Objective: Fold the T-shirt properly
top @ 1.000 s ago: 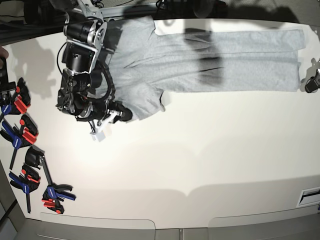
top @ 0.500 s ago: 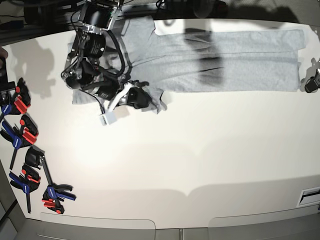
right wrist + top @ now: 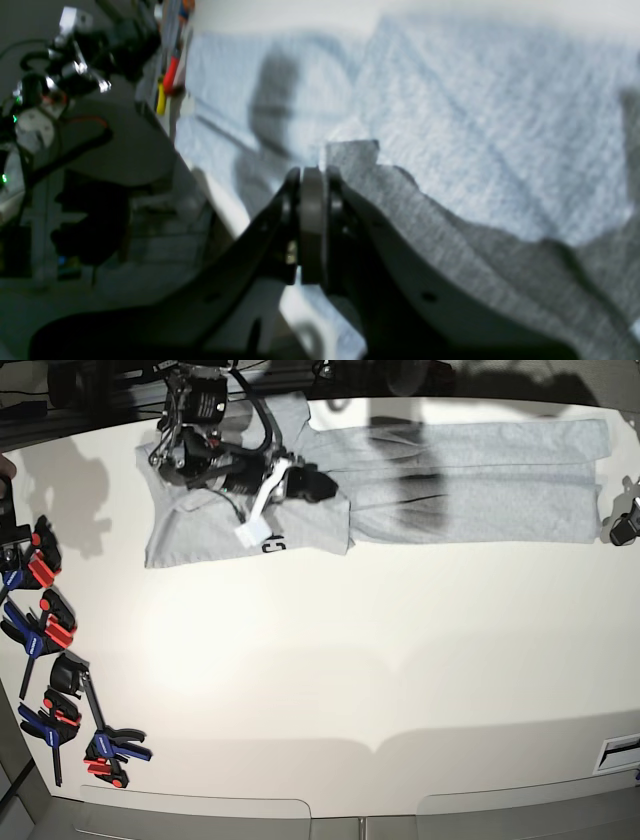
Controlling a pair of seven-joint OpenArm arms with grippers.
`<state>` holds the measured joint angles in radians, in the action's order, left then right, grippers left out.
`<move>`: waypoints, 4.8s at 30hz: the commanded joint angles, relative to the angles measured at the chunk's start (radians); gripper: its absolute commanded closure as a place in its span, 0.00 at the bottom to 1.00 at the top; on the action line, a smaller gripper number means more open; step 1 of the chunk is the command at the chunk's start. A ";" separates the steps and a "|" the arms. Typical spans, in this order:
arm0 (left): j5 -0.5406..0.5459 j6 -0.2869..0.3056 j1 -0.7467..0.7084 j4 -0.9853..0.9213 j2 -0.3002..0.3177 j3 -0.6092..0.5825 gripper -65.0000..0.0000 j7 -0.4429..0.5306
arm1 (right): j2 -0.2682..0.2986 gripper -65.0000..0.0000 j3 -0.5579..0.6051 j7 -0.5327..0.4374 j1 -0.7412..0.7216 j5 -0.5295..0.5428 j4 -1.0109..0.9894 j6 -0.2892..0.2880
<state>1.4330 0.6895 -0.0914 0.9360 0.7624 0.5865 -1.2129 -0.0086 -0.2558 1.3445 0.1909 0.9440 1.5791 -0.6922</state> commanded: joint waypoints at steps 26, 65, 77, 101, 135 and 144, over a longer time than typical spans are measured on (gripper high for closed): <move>0.035 0.009 0.005 0.014 0.033 0.100 0.68 0.029 | 0.001 0.68 0.000 -0.015 0.042 0.082 0.098 -0.006; -0.180 0.009 -0.220 0.044 -0.189 0.046 0.55 0.181 | 0.000 0.68 -0.065 -0.222 0.036 -0.006 0.305 -0.006; -0.175 0.009 -0.219 0.081 -0.216 0.047 1.00 0.196 | 0.000 0.68 -0.066 -0.223 0.036 -0.006 0.305 -0.006; 0.008 0.009 -0.270 0.674 -0.451 -0.070 1.00 0.017 | 0.076 0.68 -0.528 -0.274 0.044 -0.142 0.304 -0.006; -0.201 0.009 -0.097 0.683 -0.615 -0.479 0.95 0.106 | 0.072 0.68 -0.528 -0.291 0.045 -0.141 0.291 -0.006; 0.000 0.009 -0.101 0.698 -0.605 -0.473 0.58 -0.026 | 0.072 0.68 -0.527 -0.297 0.044 -0.141 0.291 -0.006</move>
<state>1.3956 0.6888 -0.1993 1.6112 0.1509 0.1089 -1.2446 0.0525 -0.7807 1.0725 0.2413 0.7815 1.8580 -0.6918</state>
